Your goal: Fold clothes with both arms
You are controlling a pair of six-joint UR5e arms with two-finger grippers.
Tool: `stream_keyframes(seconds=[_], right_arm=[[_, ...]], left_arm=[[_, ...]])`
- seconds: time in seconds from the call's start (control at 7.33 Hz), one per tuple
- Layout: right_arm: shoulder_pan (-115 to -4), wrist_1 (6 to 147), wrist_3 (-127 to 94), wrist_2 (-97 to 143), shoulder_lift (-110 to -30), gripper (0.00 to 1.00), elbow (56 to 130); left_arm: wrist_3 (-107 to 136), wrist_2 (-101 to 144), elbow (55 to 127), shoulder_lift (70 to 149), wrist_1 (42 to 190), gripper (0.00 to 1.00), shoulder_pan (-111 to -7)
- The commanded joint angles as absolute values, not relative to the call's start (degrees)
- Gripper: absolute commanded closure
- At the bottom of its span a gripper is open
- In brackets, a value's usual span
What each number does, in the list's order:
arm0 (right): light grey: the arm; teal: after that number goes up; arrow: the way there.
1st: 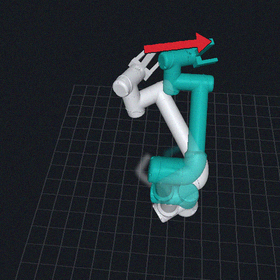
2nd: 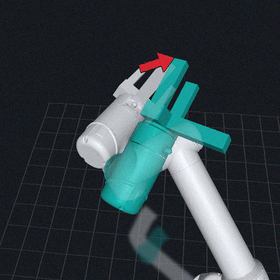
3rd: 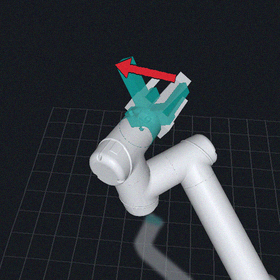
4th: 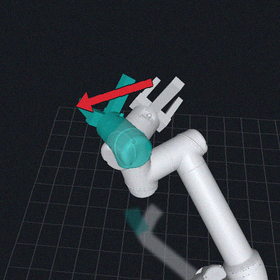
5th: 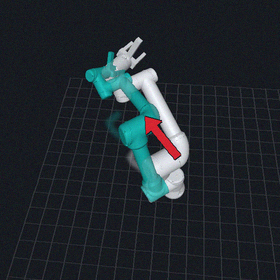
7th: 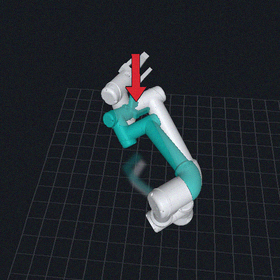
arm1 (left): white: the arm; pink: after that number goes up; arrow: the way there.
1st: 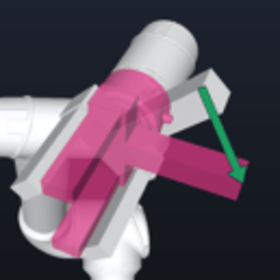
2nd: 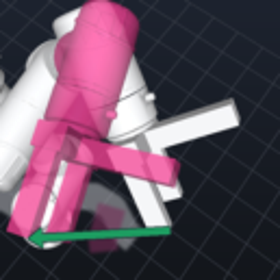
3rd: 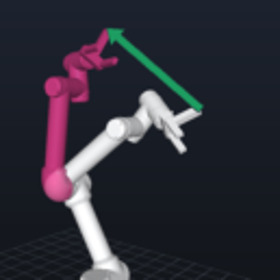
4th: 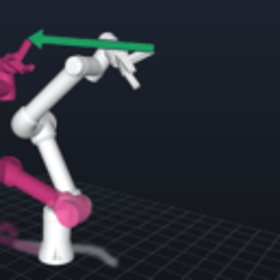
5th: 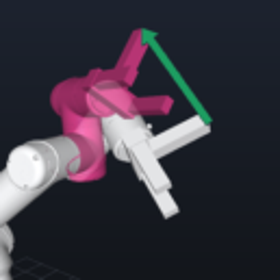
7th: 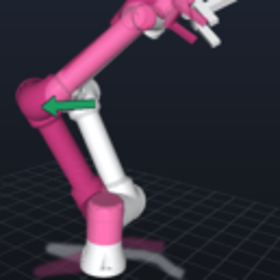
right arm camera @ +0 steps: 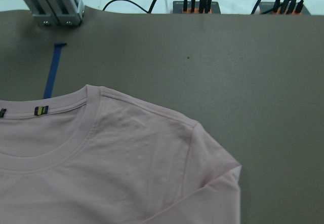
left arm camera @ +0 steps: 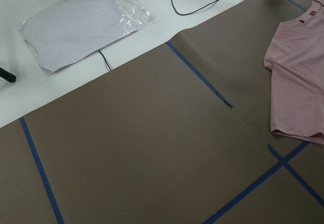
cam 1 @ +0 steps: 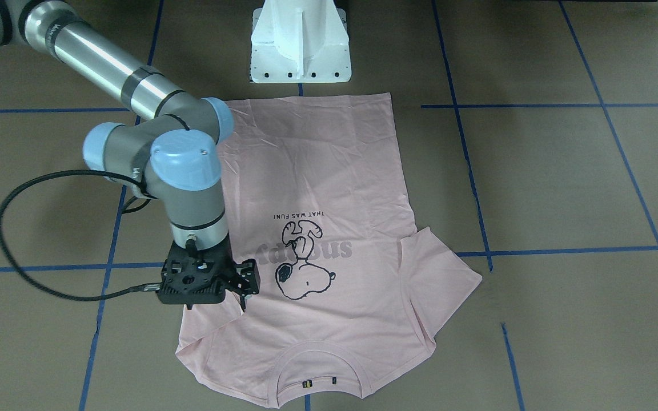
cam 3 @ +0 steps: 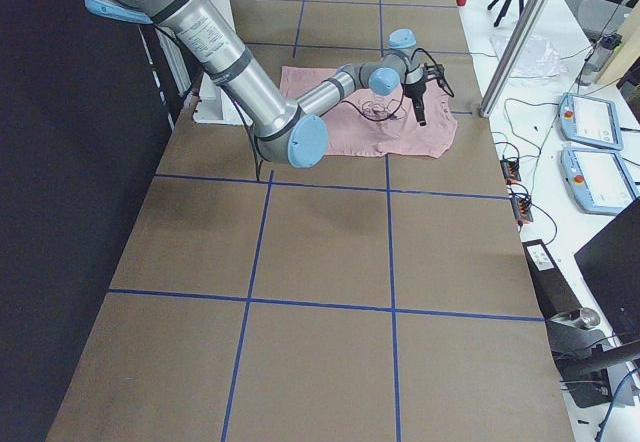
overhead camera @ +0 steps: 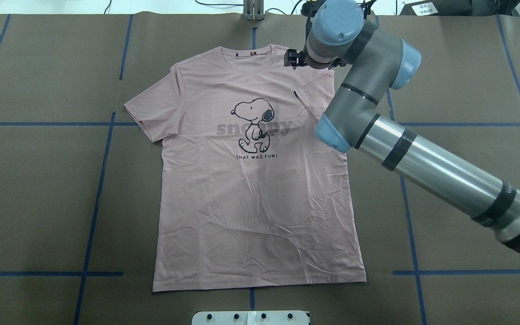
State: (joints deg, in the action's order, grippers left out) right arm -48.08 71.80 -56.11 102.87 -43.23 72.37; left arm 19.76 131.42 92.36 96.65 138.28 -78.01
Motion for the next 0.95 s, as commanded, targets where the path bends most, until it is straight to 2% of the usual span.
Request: stream_keyframes(seconds=[0.0,0.41,0.68,0.82], right_arm=[[-58.75,72.42,-42.78,115.7,-50.15,0.0,78.63],[-72.38,71.54,-19.04,130.3,-61.05,0.0,80.32],[-74.18,71.54,-16.17,130.78,-64.07,0.0,82.0],[-74.18,71.54,-16.17,130.69,-64.16,0.0,82.09]], left_arm=[[34.48,123.53,91.76,100.97,138.16,0.15,-68.16],[50.31,111.05,86.68,107.91,138.16,0.3,-56.03],[56.76,103.14,78.79,113.97,138.86,0.36,-49.69],[56.86,101.01,75.7,115.91,139.13,0.36,-48.35]])
